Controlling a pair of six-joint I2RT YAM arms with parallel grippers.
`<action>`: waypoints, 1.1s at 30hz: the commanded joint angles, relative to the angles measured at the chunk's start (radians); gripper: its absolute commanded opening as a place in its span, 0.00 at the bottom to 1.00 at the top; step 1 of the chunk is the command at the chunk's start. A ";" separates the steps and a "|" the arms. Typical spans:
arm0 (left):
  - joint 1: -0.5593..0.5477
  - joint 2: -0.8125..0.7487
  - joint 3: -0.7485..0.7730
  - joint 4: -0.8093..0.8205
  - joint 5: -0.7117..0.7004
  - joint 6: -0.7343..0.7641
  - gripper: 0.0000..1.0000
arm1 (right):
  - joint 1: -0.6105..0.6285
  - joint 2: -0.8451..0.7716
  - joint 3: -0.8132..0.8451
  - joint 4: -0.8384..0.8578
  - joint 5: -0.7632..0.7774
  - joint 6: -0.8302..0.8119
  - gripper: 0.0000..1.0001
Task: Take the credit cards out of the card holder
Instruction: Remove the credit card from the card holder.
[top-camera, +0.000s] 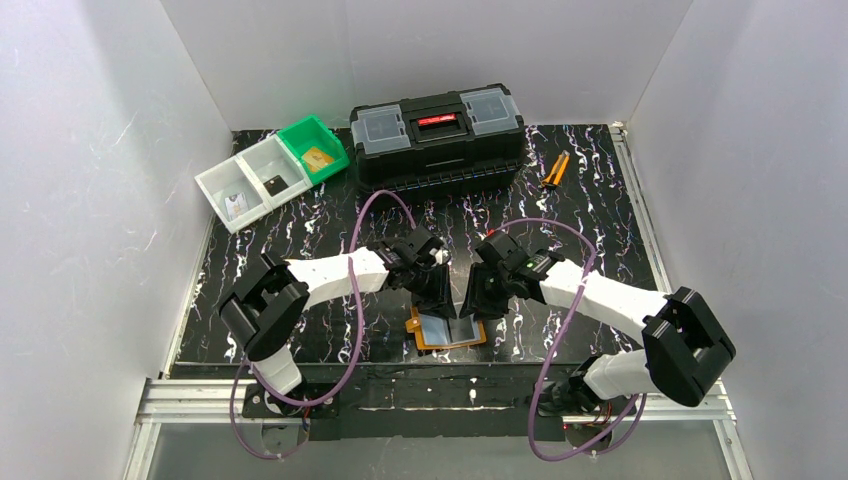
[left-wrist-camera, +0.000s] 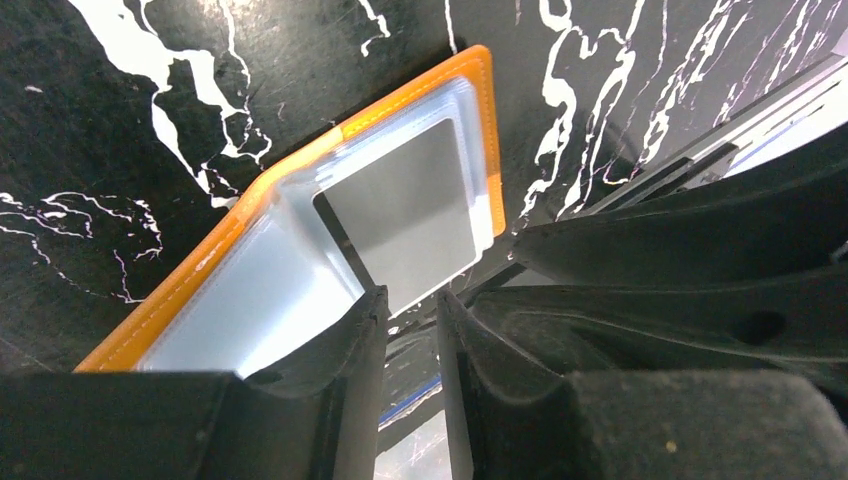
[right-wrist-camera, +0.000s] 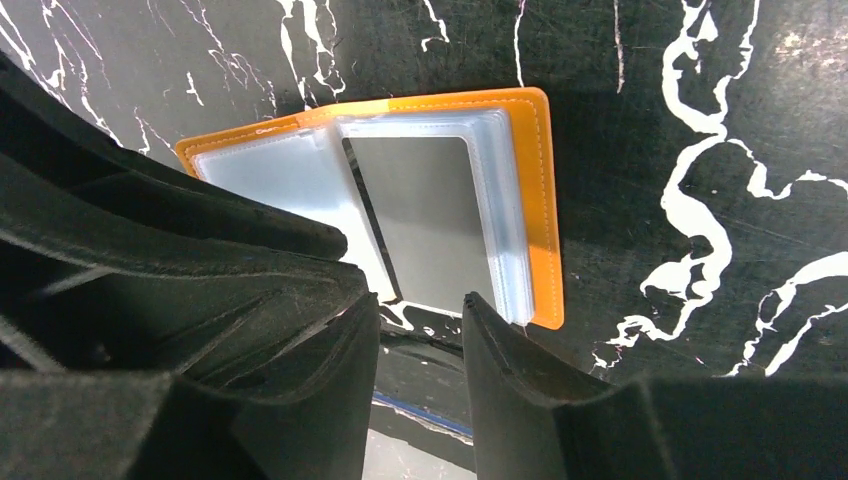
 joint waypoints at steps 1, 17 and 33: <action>0.005 0.000 -0.045 0.069 0.046 -0.026 0.25 | 0.010 0.008 0.001 -0.016 0.032 -0.024 0.43; 0.033 0.050 -0.133 0.181 0.090 -0.026 0.26 | 0.045 0.088 -0.012 -0.025 0.057 -0.014 0.37; 0.056 0.052 -0.181 0.296 0.143 -0.047 0.21 | 0.087 0.158 -0.017 0.014 0.036 0.028 0.27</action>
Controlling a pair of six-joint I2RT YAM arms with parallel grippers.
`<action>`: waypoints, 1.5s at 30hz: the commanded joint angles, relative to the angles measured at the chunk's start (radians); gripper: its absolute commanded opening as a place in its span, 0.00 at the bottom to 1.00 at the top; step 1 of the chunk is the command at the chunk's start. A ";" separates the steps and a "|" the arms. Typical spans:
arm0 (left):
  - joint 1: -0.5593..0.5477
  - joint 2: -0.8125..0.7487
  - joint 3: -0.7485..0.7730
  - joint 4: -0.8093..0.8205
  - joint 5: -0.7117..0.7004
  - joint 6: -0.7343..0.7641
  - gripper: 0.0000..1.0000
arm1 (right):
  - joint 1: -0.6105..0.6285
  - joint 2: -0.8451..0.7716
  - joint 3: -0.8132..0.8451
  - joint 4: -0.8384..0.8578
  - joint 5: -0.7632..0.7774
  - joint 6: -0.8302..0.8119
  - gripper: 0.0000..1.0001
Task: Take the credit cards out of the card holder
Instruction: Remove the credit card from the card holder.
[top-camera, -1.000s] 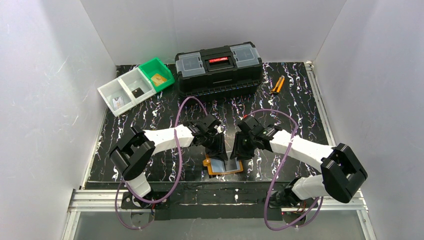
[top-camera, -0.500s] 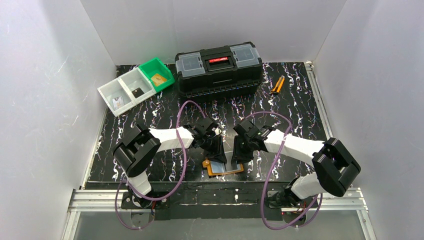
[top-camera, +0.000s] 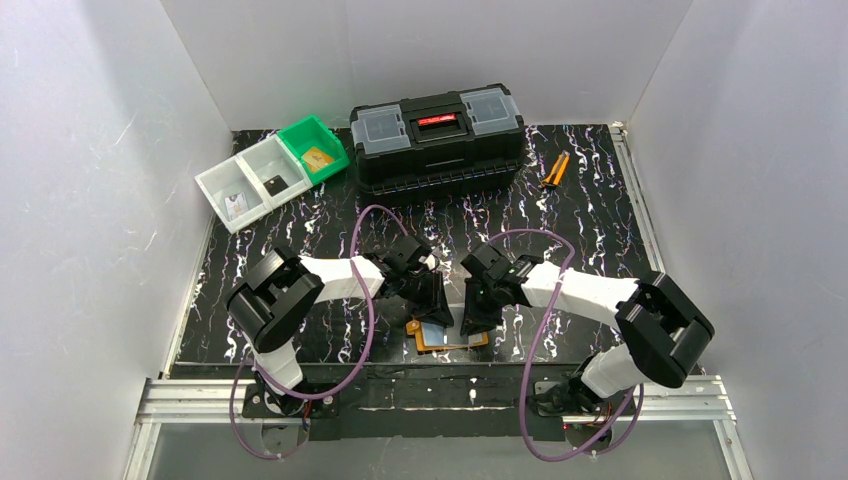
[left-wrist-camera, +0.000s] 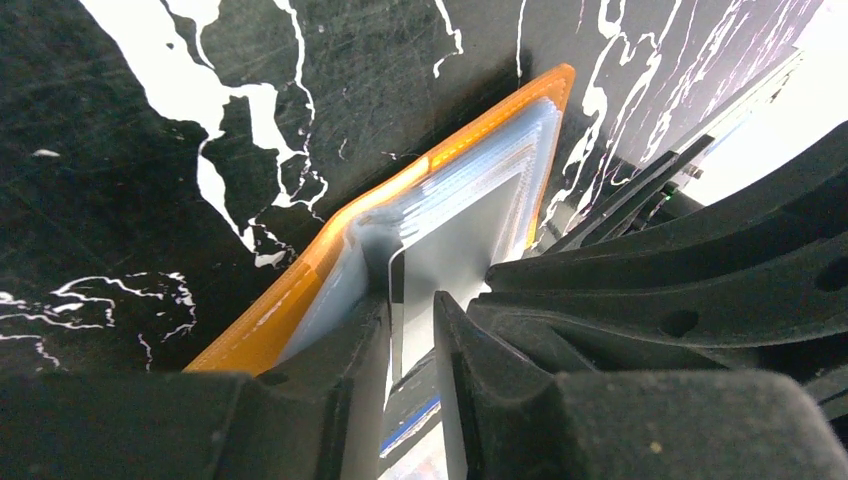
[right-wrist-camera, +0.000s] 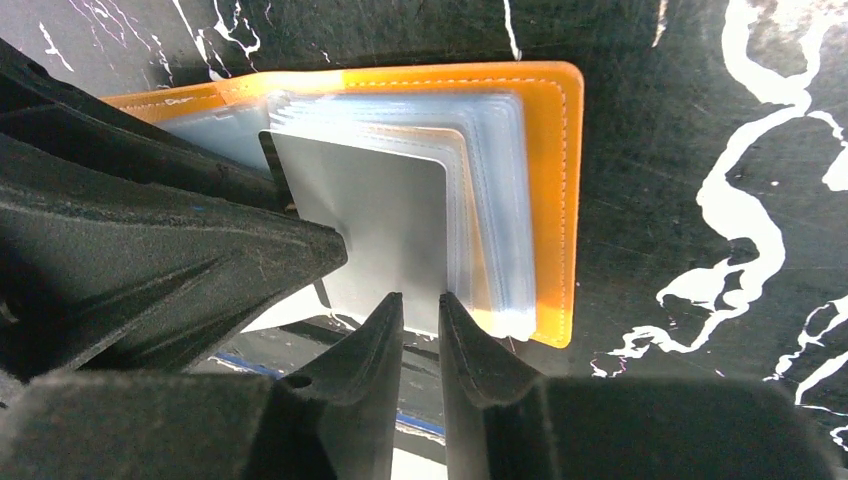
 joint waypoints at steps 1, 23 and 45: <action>0.011 -0.010 -0.019 0.033 0.013 -0.003 0.19 | 0.014 0.047 -0.004 0.008 0.020 0.018 0.27; 0.066 -0.099 -0.123 0.177 0.119 -0.031 0.19 | -0.012 0.083 -0.051 -0.006 0.020 0.060 0.14; 0.085 -0.101 -0.153 0.199 0.118 -0.043 0.00 | -0.051 0.068 -0.076 0.000 0.016 0.051 0.13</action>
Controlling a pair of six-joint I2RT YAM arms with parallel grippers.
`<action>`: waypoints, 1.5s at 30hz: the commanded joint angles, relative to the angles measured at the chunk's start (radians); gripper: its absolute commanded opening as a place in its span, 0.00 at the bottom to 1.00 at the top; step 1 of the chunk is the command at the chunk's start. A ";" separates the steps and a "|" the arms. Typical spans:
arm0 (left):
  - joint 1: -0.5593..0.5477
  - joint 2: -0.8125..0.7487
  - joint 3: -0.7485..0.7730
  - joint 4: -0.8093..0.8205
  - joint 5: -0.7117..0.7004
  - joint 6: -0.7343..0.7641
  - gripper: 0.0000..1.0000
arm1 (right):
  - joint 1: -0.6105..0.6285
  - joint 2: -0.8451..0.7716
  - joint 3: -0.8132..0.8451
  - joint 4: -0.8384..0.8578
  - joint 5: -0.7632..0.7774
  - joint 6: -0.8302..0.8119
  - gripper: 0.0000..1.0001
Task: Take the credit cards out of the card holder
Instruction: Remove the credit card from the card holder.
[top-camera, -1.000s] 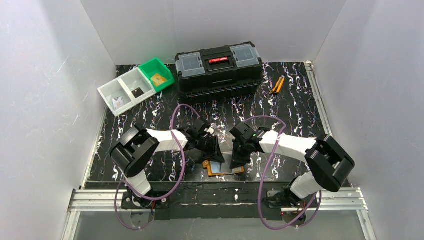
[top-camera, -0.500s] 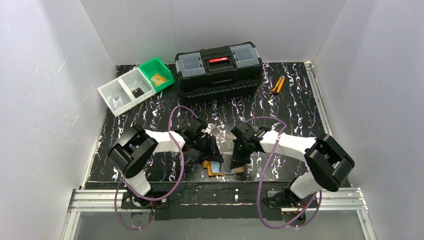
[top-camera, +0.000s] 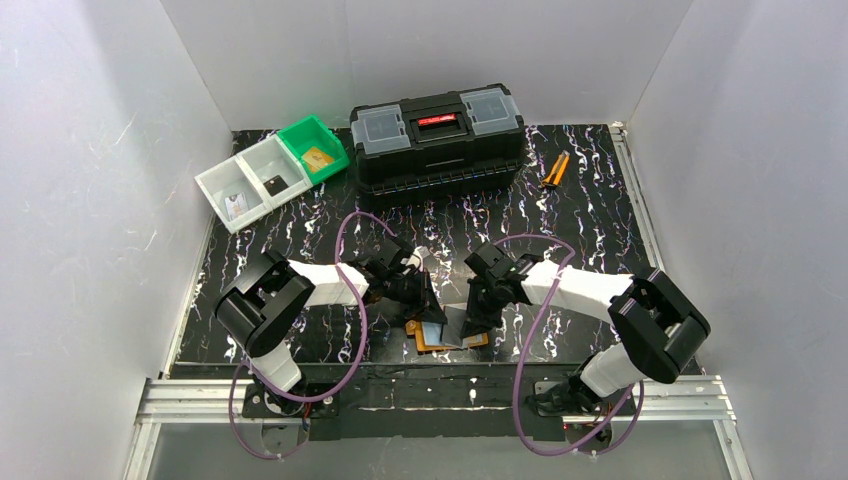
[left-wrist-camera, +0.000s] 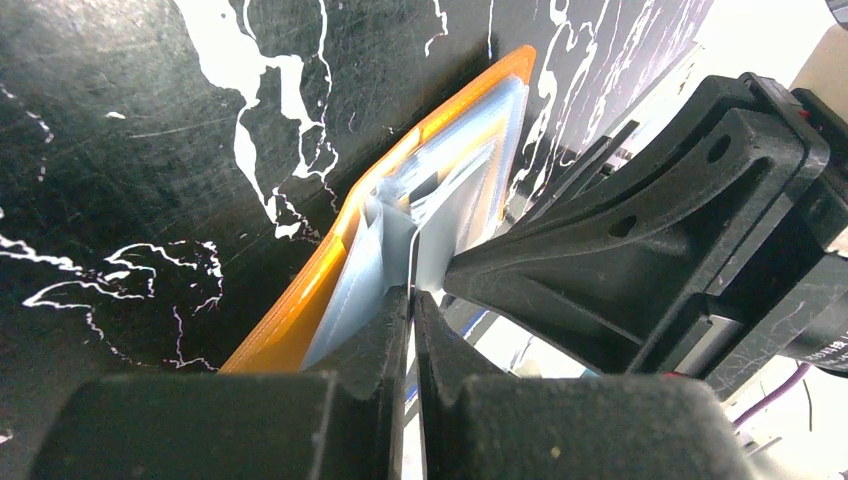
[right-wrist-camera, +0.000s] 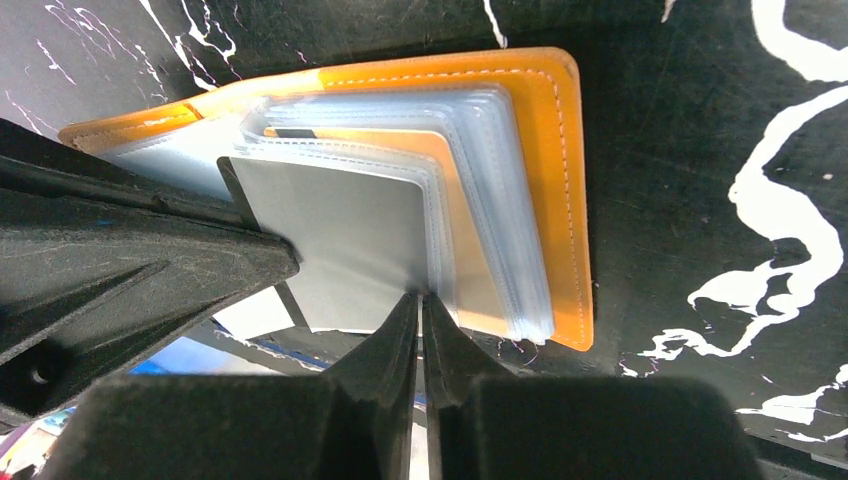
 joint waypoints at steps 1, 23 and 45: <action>0.012 -0.046 -0.005 -0.012 0.002 0.016 0.00 | -0.016 0.033 -0.058 -0.027 0.108 -0.022 0.13; 0.072 -0.070 -0.013 -0.064 0.031 0.080 0.00 | -0.044 -0.007 -0.075 -0.043 0.115 -0.029 0.30; 0.088 -0.083 -0.003 -0.131 0.040 0.128 0.00 | -0.044 0.004 -0.038 -0.077 0.135 -0.041 0.13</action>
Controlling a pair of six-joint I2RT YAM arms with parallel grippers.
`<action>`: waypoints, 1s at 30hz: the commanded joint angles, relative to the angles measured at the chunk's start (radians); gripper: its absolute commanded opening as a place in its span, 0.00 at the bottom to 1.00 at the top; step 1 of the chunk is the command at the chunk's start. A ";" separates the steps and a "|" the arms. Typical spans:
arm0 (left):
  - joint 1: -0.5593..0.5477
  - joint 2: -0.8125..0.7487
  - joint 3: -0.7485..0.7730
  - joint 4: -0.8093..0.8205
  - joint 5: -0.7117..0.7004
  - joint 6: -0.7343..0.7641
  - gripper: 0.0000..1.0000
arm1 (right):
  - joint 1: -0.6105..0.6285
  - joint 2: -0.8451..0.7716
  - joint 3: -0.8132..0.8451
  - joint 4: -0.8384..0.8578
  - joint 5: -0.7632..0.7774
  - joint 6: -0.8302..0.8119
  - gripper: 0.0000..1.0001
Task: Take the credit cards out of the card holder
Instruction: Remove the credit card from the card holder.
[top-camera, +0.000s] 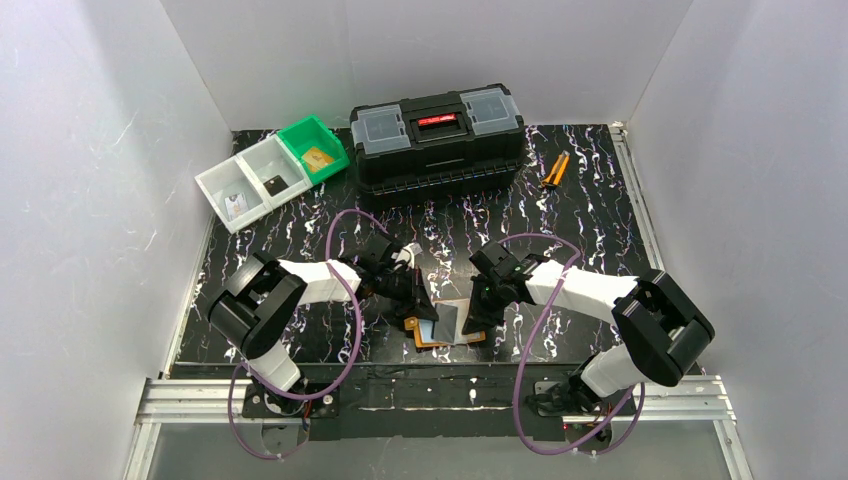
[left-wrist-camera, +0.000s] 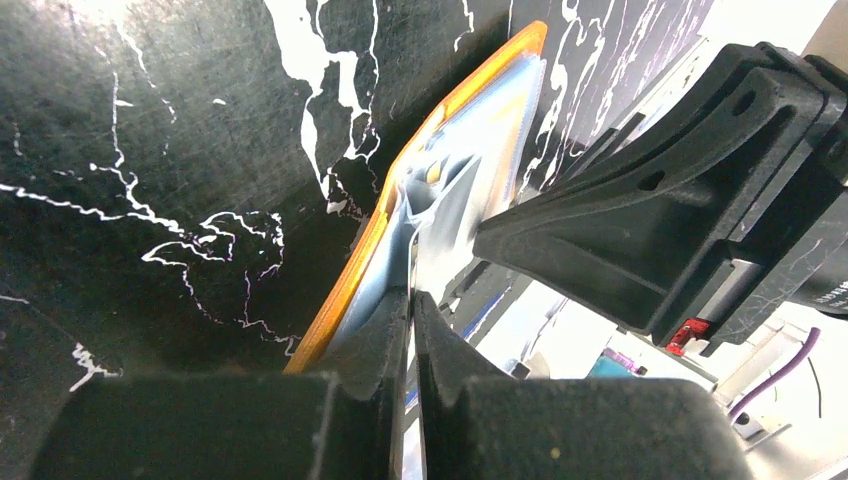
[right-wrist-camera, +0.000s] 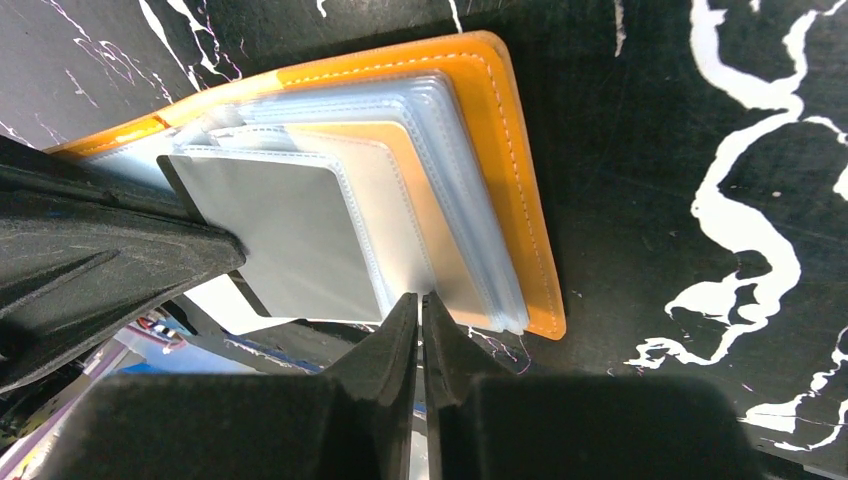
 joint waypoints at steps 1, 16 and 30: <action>0.018 -0.054 0.007 -0.069 -0.003 0.038 0.00 | -0.006 0.023 -0.013 -0.100 0.129 -0.040 0.15; 0.018 0.078 -0.039 0.226 0.095 -0.197 0.00 | -0.004 -0.024 0.099 -0.097 0.108 -0.083 0.30; 0.002 0.101 0.065 -0.077 -0.043 -0.051 0.00 | 0.014 0.005 0.114 -0.068 0.078 -0.077 0.24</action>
